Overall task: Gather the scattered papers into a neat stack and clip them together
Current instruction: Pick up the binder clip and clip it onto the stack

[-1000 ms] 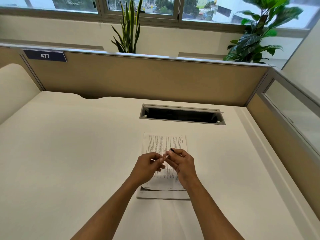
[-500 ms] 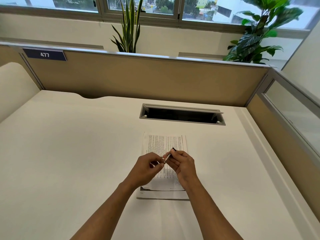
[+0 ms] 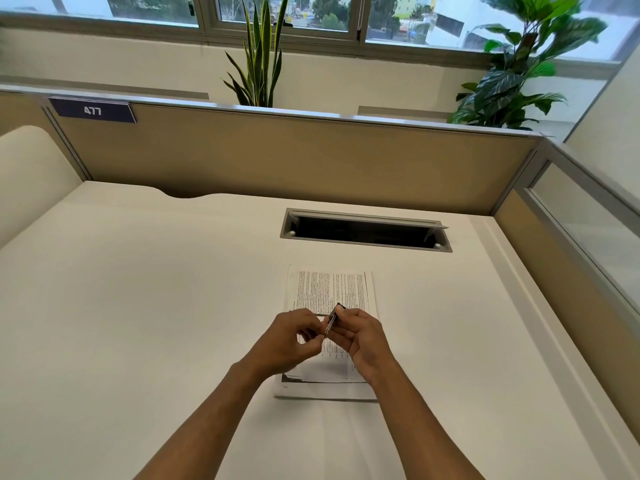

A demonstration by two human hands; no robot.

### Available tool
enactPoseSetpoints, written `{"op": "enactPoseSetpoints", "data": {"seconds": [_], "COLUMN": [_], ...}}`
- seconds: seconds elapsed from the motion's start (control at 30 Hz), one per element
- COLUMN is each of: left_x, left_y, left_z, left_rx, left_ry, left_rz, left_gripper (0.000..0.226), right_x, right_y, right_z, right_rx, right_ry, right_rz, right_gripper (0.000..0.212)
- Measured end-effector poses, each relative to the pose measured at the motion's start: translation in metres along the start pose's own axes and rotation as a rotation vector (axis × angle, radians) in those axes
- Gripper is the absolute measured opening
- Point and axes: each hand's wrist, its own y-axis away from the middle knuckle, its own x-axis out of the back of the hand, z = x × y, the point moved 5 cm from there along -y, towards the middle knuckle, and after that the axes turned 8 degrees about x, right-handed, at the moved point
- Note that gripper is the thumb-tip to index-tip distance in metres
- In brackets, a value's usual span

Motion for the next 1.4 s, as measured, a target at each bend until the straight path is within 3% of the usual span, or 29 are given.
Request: {"op": "enactPoseSetpoints", "data": {"seconds": [0.23, 0.33, 0.53, 0.67, 0.77, 1.0, 1.1, 1.23, 1.4], "left_x": [0.004, 0.008, 0.015, 0.017, 0.022, 0.021, 0.019, 0.019, 0.014], "left_y": [0.001, -0.001, -0.009, -0.009, -0.008, -0.007, -0.006, -0.005, -0.003], "left_z": [0.000, -0.005, -0.014, -0.015, -0.019, -0.019, -0.020, -0.020, -0.012], "left_rx": [0.072, 0.126, 0.239, 0.320, 0.373, 0.418, 0.435, 0.459, 0.468], "left_ry": [0.018, 0.077, 0.261, 0.372, 0.343, 0.346, 0.340, 0.421, 0.530], "left_rz": [0.261, 0.298, 0.264, 0.246, 0.319, 0.326, 0.320, 0.307, 0.151], "left_gripper": [0.012, 0.013, 0.008, 0.008, 0.008, 0.010, 0.010, 0.015, 0.016], "right_x": [0.001, 0.001, -0.016, -0.024, -0.031, -0.032, -0.033, -0.036, -0.031], "right_y": [-0.001, 0.000, 0.009, 0.013, 0.016, 0.018, 0.017, 0.019, 0.018], "right_z": [0.000, -0.002, -0.002, -0.002, 0.001, -0.003, -0.003, -0.002, -0.001], "right_rx": [-0.022, -0.031, -0.077, -0.005, 0.079, 0.146, 0.198, 0.265, 0.261], "right_ry": [-0.016, -0.028, 0.037, 0.084, 0.164, 0.394, 0.606, 0.675, 0.630], "right_rz": [0.000, -0.030, -0.250, -0.317, -0.388, -0.433, -0.419, -0.473, -0.472], "right_gripper": [0.015, 0.015, 0.016, 0.012, 0.028, 0.045, 0.047, 0.033, 0.020]}}
